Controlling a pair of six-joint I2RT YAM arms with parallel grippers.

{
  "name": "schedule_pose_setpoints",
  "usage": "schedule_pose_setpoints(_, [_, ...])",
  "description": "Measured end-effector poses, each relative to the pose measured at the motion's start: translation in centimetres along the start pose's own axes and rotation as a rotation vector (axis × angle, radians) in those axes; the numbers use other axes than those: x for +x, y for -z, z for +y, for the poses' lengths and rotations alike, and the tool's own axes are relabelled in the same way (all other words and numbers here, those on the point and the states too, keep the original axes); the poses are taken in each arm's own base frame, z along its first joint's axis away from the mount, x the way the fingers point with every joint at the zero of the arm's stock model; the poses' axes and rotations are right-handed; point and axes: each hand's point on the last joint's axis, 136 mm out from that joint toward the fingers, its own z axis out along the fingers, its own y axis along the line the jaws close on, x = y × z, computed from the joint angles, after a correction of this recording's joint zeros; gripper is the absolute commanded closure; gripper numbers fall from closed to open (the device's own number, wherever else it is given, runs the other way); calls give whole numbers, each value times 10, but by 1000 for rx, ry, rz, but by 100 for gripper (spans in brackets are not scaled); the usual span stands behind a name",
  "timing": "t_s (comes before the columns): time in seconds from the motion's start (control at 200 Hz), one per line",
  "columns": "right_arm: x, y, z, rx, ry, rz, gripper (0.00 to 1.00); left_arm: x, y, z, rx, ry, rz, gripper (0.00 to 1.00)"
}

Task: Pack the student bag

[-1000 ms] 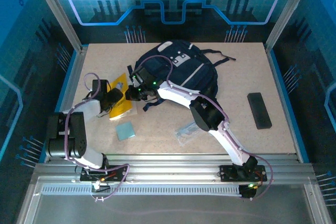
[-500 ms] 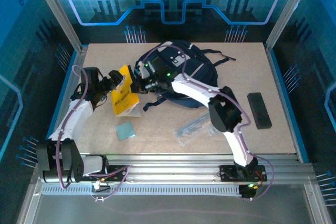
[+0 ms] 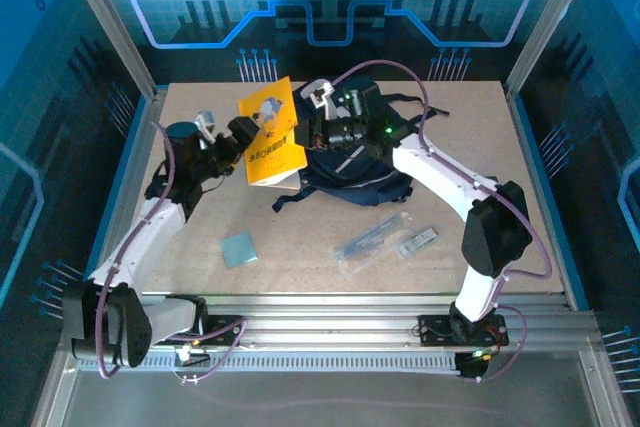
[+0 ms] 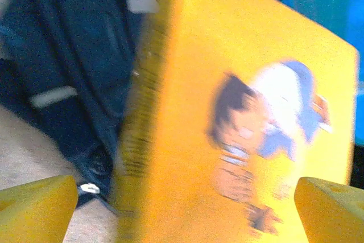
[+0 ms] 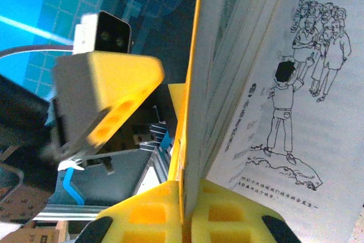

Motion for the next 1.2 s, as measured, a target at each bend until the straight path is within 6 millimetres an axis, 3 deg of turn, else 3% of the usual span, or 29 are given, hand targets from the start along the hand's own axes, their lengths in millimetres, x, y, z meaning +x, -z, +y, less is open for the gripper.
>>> schedule_pose_setpoints(0.085, [5, 0, -8, -12, -27, 5, 100, 11, -7, -10, 38, 7, 25, 12])
schedule_pose_setpoints(0.155, [5, 3, -15, -16, -46, 4, 100, 15, -13, -9, 41, 23, 35, 27])
schedule_pose_setpoints(0.28, [7, 11, -25, -19, -68, -1, 100, 27, -23, -7, 40, 53, 58, 75])
schedule_pose_setpoints(0.35, [8, 11, -32, -6, -72, -11, 99, 30, -24, -19, 82, 51, 57, 100])
schedule_pose_setpoints(0.39, [6, 14, -35, 0, -71, -21, 83, 32, -24, -22, 90, 45, 62, 100])
schedule_pose_setpoints(0.455, [-1, 21, -41, 39, -70, -53, 26, 40, -26, -23, 90, 37, 82, 100])
schedule_pose_setpoints(0.505, [-9, 31, -51, 97, -77, -89, 1, 42, -28, -22, 78, 35, 77, 100])
schedule_pose_setpoints(0.635, [-13, 58, -60, 249, -88, -160, 0, 33, -41, -16, 24, 32, -8, 100])
schedule_pose_setpoints(0.695, [-11, 69, -54, 285, -76, -194, 0, 28, -51, -13, 8, 39, -48, 93])
schedule_pose_setpoints(0.845, [9, 91, -53, 321, -113, -249, 0, 22, -82, -11, -10, 58, -114, 87])
schedule_pose_setpoints(0.91, [24, 89, -60, 324, -155, -256, 0, 22, -96, -15, -1, 66, -124, 87])
schedule_pose_setpoints(1.06, [59, 63, -73, 306, -251, -224, 0, 32, -116, -38, 65, 76, -135, 87])
schedule_pose_setpoints(1.201, [53, 52, -79, 261, -298, -290, 0, 45, -118, -55, 108, 83, -139, 86])
